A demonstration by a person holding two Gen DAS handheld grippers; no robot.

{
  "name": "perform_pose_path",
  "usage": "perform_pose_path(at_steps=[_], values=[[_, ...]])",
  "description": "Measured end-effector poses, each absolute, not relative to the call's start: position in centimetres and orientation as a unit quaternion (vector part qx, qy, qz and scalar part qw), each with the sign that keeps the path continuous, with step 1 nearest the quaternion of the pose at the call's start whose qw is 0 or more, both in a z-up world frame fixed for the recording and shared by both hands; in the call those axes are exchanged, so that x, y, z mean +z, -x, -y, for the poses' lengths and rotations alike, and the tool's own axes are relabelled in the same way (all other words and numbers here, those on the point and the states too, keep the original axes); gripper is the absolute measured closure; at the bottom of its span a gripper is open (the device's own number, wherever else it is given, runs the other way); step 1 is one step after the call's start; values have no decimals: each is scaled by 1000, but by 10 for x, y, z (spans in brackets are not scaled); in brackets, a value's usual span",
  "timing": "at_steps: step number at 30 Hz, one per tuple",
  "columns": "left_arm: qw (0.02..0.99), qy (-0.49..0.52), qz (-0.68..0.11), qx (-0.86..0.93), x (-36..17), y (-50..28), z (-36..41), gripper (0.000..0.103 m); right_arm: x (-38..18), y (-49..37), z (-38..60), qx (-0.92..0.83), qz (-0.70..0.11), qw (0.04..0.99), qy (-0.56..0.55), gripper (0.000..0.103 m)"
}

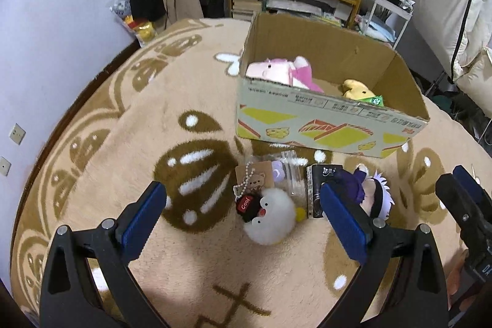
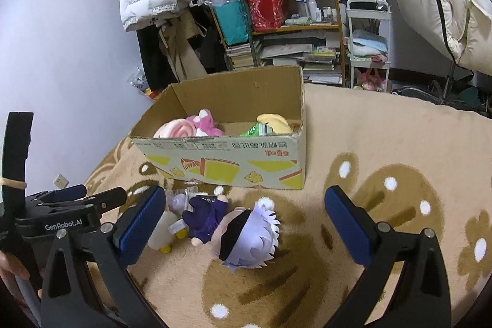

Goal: Organize soft objects
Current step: 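Withdraw both tools and lower them toward the white-haired doll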

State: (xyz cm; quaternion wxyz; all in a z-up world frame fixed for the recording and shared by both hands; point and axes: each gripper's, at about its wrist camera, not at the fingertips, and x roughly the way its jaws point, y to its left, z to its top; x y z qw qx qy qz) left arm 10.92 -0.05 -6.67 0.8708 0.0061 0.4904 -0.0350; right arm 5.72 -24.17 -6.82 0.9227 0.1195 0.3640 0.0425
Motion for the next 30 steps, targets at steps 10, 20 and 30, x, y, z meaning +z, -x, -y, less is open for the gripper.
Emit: perform_pose_path(at_steps=[10, 20, 30], values=[[852, -12, -523, -26, -90, -122, 4, 4, -92, -72, 240, 42, -390, 911, -124, 0], [831, -1, -555, -21, -110, -133, 2, 4, -113, -83, 244, 41, -413, 900, -135, 0], [819, 8, -574, -20, -122, -139, -2, 4, -132, -89, 236, 49, -442, 887, -125, 0]])
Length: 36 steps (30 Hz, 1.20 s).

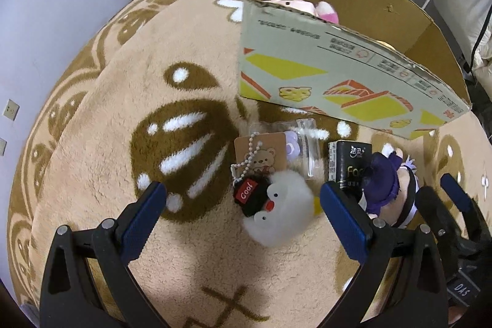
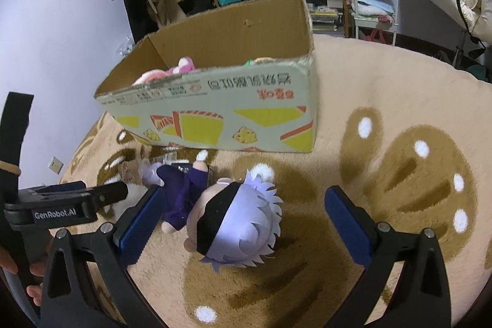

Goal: Organize soft objects
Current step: 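Withdraw both tools and lower them toward the white-haired doll, then close the right tool on the white-haired doll while the left tool grasps the white fluffy keychain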

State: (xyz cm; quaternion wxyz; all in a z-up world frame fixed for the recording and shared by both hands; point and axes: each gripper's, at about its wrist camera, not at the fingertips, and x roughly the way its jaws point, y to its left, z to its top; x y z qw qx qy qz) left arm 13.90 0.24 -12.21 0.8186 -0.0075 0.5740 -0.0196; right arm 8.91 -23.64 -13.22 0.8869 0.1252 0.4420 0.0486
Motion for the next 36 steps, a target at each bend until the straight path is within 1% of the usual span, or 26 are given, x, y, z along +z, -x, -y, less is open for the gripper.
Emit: perform_pose_path(at_steps=[20, 25, 27, 30, 33, 36], values=[[780, 45, -623, -45, -156, -163, -7, 4, -158, -97, 229, 51, -487, 866, -104, 0], [771, 45, -634, -41, -167, -172, -11, 7, -161, -98, 229, 54, -492, 862, -106, 0], [769, 46, -637, -45, -170, -173, -10, 13, -162, -99, 231, 55, -492, 862, -110, 0], [767, 44, -638, -51, -172, -175, -9, 17, -163, -100, 232, 56, -492, 861, -113, 0], [767, 46, -638, -54, -172, -172, -3, 17, -163, -100, 230, 59, -492, 861, -111, 0], [763, 49, -642, -54, -176, -166, 1, 18, -162, -100, 226, 66, -490, 863, -105, 2]])
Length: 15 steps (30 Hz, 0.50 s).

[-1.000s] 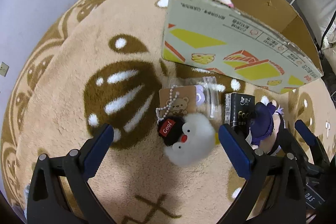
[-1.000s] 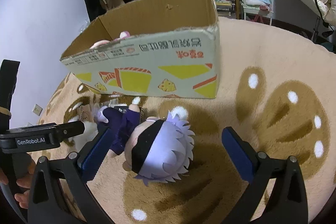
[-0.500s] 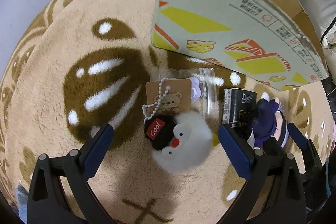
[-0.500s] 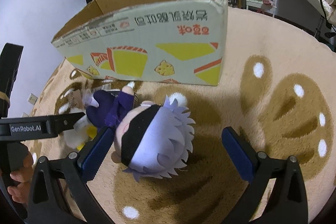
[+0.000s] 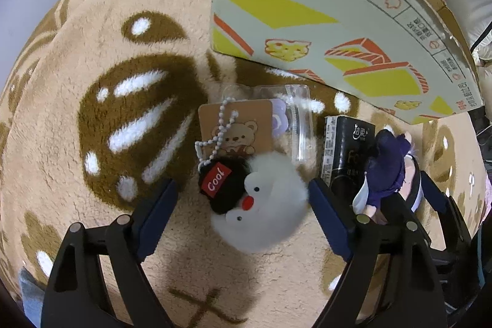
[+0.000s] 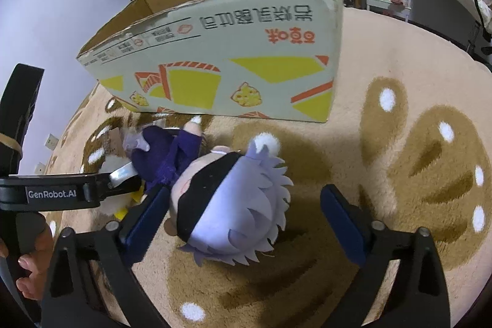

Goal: Organize soft objects
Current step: 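Close the right tool on the white-haired doll while the left tool grasps the white fluffy keychain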

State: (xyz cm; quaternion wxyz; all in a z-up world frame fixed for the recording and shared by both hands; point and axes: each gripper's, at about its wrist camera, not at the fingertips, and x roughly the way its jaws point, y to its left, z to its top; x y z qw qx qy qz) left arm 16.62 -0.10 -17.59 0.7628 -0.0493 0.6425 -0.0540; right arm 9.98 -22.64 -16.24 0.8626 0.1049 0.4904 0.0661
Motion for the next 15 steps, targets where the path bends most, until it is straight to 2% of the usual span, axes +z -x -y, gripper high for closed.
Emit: perform_pose_path(at_steps=[4, 5, 9, 15], values=[[758, 54, -647, -57, -180, -161, 2, 27, -165, -100, 221, 75, -496, 859, -100, 9], [760, 54, -645, -58, -180, -160, 2, 34, -166, -100, 219, 77, -498, 858, -99, 10], [760, 58, -644, -67, -176, -154, 5, 49, -166, -100, 218, 96, -503, 851, -118, 26], [757, 53, -647, -68, -175, -146, 17, 51, -165, -98, 215, 97, -502, 852, -110, 29]])
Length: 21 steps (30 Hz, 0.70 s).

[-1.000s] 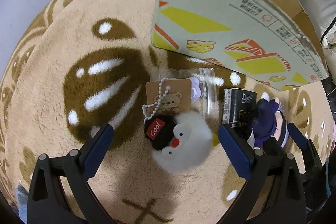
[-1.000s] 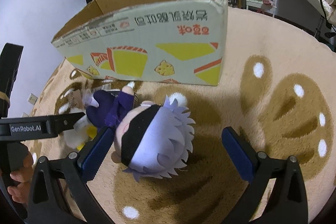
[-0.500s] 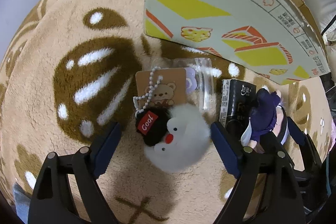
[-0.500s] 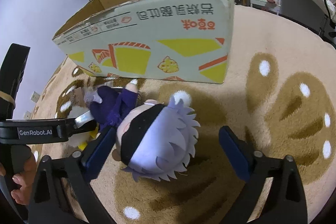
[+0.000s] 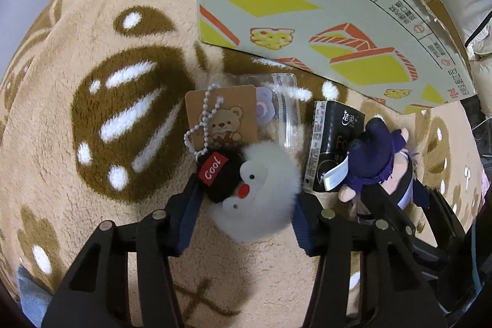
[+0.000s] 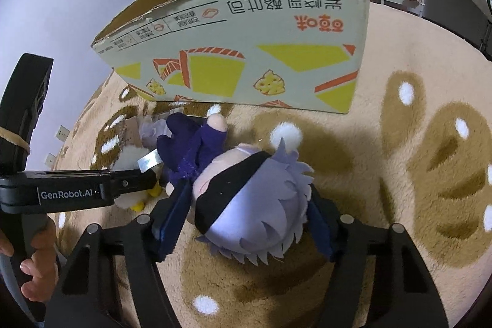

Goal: Organize soft objects
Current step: 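Close the right tool on the white-haired doll while the left tool grasps the white fluffy keychain, then lift the doll and keychain and carry both over the box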

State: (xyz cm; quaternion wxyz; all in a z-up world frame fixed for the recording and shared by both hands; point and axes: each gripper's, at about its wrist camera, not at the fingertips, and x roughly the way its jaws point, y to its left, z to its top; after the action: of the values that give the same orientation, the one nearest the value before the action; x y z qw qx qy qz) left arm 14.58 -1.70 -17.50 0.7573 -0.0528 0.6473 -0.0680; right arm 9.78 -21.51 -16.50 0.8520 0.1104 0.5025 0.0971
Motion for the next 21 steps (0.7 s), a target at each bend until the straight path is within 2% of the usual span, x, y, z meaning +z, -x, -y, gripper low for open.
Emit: perform_pose_path(at_steps=[4, 8, 14, 21], values=[[755, 48, -651, -71, -179, -145, 24, 50, -165, -97, 210, 97, -504, 853, -99, 32], [755, 46, -649, -83, -179, -143, 31, 59, -165, -97, 208, 94, -504, 853, -98, 33], [763, 43, -638, -88, -171, -135, 34, 66, -163, -94, 214, 74, -504, 854, -102, 33], [786, 43, -611, -85, -151, -125, 33, 68, -159, -91, 227, 51, -496, 858, -120, 34]])
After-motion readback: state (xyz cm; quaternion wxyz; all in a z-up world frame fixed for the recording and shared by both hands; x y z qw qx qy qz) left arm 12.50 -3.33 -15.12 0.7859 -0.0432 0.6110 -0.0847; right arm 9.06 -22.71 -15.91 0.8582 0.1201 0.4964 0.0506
